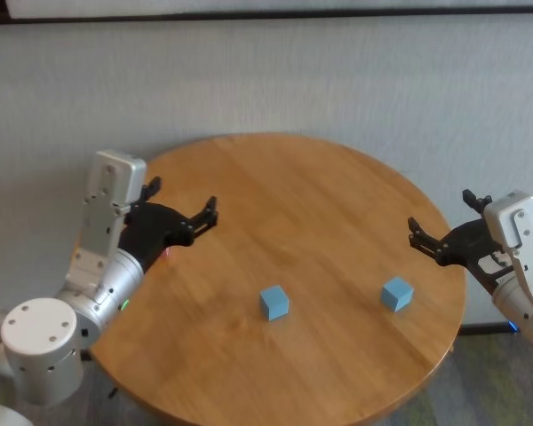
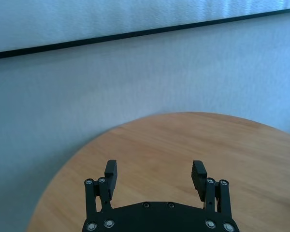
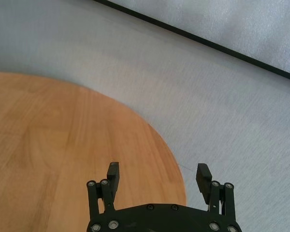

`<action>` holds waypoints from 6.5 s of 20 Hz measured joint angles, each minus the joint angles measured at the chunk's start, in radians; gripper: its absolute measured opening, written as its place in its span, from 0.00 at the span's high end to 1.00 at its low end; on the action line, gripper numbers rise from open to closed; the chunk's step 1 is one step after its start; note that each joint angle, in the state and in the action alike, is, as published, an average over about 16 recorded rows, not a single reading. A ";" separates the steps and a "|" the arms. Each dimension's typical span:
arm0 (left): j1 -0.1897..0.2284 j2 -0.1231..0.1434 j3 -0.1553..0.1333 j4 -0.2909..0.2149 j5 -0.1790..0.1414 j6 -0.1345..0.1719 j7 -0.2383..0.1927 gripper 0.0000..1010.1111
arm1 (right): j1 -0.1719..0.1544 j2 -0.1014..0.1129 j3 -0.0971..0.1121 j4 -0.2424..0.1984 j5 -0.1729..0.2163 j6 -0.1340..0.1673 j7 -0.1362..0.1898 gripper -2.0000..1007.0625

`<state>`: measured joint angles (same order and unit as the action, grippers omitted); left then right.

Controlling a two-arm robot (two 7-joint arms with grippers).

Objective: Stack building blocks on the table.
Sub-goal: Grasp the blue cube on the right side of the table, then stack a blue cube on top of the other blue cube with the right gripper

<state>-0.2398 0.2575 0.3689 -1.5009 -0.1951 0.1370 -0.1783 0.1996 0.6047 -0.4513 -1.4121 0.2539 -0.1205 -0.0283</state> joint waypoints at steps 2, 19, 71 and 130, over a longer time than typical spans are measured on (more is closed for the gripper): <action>0.023 -0.006 -0.023 -0.017 0.012 -0.015 0.043 0.01 | 0.000 0.000 0.000 0.000 0.000 0.000 0.000 0.00; 0.046 -0.014 -0.048 -0.032 0.034 -0.025 0.091 0.01 | -0.066 0.033 0.035 -0.127 0.132 0.216 0.120 0.00; 0.038 -0.012 -0.040 -0.024 0.029 -0.021 0.085 0.01 | -0.006 -0.084 0.062 0.056 0.166 0.366 0.308 0.13; 0.038 -0.012 -0.040 -0.024 0.029 -0.021 0.085 0.01 | 0.149 -0.214 -0.091 0.042 0.038 0.413 0.499 0.64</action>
<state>-0.2017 0.2460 0.3286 -1.5251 -0.1664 0.1157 -0.0936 0.3489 0.3902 -0.5422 -1.3705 0.2921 0.2923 0.4706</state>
